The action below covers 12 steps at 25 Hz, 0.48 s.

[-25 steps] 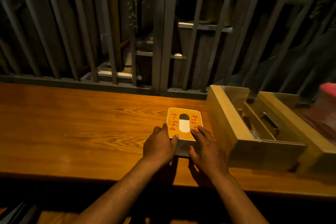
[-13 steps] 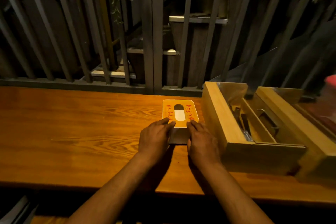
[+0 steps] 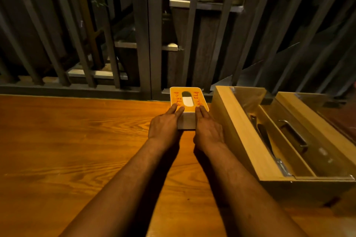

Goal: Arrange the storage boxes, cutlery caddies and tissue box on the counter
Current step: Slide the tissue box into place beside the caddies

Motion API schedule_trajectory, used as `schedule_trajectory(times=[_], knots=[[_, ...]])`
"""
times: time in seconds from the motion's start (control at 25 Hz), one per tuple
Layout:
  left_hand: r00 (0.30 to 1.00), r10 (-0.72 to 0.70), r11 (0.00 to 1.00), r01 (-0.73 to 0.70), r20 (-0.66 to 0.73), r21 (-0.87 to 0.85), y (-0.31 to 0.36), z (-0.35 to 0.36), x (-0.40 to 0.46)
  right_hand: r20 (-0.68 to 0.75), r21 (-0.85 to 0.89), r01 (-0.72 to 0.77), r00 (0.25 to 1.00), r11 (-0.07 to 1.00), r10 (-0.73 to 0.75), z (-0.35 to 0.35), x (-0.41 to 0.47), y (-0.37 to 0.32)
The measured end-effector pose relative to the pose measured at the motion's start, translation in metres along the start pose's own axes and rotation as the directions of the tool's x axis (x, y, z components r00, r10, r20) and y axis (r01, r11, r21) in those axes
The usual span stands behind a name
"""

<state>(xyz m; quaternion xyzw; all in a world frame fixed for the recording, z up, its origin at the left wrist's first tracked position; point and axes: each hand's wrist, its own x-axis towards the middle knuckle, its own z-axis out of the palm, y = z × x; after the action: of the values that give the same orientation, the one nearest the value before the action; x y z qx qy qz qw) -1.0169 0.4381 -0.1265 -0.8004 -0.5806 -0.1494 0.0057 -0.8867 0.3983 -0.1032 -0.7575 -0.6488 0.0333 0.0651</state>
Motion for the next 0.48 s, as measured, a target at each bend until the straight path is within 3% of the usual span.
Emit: schedule_trajectory(times=[0.28, 0.48], knots=[[0.999, 0.033, 0.999, -0.034, 0.027, 0.014, -0.009, 0.007, 0.026, 0.026, -0.047, -0.017, 0.999, 0.999, 0.018, 0.005, 0.023, -0.001], [0.985, 0.129, 0.972, -0.149, 0.115, 0.182, -0.012, -0.006, 0.036, 0.102, -0.078, 0.005, 0.995, 0.997, 0.003, -0.004, 0.025, 0.001]])
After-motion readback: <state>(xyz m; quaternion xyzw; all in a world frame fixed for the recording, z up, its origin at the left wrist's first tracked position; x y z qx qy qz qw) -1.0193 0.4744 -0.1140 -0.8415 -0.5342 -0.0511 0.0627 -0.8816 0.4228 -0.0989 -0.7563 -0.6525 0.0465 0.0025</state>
